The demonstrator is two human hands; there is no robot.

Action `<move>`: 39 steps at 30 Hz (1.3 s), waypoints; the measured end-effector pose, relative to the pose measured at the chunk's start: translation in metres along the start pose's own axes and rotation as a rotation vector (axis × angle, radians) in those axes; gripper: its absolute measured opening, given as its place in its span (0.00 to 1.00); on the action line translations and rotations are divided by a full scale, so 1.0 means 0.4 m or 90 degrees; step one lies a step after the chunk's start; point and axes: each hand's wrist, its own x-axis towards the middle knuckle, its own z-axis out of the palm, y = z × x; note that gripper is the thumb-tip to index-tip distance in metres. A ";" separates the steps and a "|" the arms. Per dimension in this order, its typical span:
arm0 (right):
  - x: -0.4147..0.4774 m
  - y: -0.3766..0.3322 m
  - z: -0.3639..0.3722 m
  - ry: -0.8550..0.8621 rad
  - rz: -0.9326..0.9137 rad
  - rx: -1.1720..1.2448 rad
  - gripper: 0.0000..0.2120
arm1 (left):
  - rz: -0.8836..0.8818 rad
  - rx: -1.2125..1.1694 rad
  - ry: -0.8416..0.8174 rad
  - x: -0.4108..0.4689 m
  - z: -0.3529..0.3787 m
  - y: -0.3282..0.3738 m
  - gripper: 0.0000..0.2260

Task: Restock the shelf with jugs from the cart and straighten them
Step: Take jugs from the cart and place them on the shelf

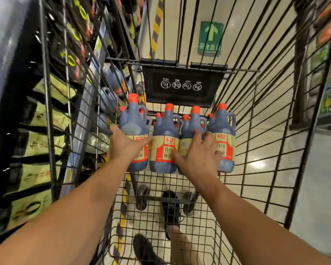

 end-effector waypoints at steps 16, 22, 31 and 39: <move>0.059 -0.186 0.054 -0.056 -0.014 -0.181 0.51 | 0.089 -0.049 0.020 -0.118 -0.166 0.004 0.39; 0.046 -0.194 0.068 -0.033 -0.060 -0.165 0.50 | 0.078 -0.105 0.017 -0.151 -0.176 -0.020 0.37; 0.006 -0.201 0.062 -0.130 -0.116 0.042 0.48 | 0.090 -0.125 0.015 -0.205 -0.186 -0.057 0.39; -0.073 -0.154 -0.008 -0.058 -0.151 0.191 0.46 | 0.120 -0.135 0.037 -0.277 -0.236 -0.056 0.37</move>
